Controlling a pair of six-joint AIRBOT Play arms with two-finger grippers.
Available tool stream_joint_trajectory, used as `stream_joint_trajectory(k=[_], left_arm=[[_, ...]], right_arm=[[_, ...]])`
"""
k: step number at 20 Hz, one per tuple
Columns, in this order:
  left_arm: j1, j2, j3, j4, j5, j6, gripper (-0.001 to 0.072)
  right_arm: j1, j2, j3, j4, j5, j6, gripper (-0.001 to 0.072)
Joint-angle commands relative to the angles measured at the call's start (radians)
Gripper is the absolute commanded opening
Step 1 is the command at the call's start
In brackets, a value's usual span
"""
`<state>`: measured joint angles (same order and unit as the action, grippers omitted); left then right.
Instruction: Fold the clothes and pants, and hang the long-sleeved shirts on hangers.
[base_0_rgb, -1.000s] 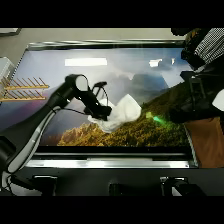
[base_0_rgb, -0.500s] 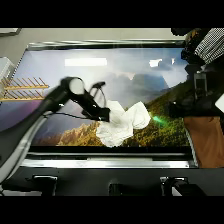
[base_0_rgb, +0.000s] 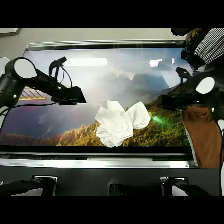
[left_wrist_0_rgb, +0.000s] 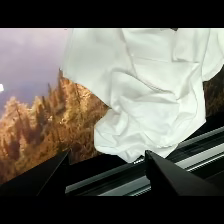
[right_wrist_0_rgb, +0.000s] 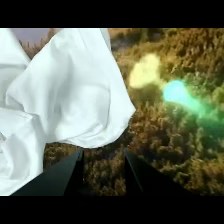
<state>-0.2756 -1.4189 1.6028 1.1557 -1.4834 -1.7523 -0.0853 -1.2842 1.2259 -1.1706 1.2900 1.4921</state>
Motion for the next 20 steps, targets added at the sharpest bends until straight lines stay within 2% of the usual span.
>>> stream_joint_trajectory(k=[1,6,9,14,15,16,18,19,20], left_arm=[[0.023,-0.001,-0.001,0.000,0.020,0.002,0.0529],[0.023,-0.024,-0.001,0.000,0.032,0.002,0.0531],[0.029,-0.042,-0.002,0.000,0.045,0.003,0.0540],[0.101,-0.046,-0.002,-0.006,0.033,0.106,0.0548],[0.124,-0.046,-0.002,-0.016,0.027,0.130,0.0548],[0.146,-0.045,-0.010,-0.041,0.024,0.164,0.0548],[0.197,-0.044,-0.072,-0.145,0.035,0.230,0.0561],[0.218,-0.044,-0.130,-0.193,0.051,0.261,0.0671],[0.232,-0.045,-0.194,-0.226,0.087,0.283,0.0671]], right_arm=[[-0.167,-0.103,-0.068,0.185,0.072,-0.091,0.0422],[-0.169,-0.111,-0.285,0.287,-0.102,-0.178,0.0428],[-0.109,-0.115,-0.348,0.312,-0.233,-0.184,0.0427],[-0.028,-0.195,-0.351,0.401,-0.371,-0.188,0.0417],[-0.027,-0.202,-0.351,0.407,-0.381,-0.192,0.0380],[-0.029,-0.202,-0.351,0.405,-0.388,-0.200,0.0254],[-0.031,-0.202,-0.351,0.392,-0.391,-0.207,0.0182],[-0.031,-0.202,-0.351,0.391,-0.389,-0.212,0.0083],[-0.031,-0.202,-0.351,0.392,-0.389,-0.214,0.0033]])
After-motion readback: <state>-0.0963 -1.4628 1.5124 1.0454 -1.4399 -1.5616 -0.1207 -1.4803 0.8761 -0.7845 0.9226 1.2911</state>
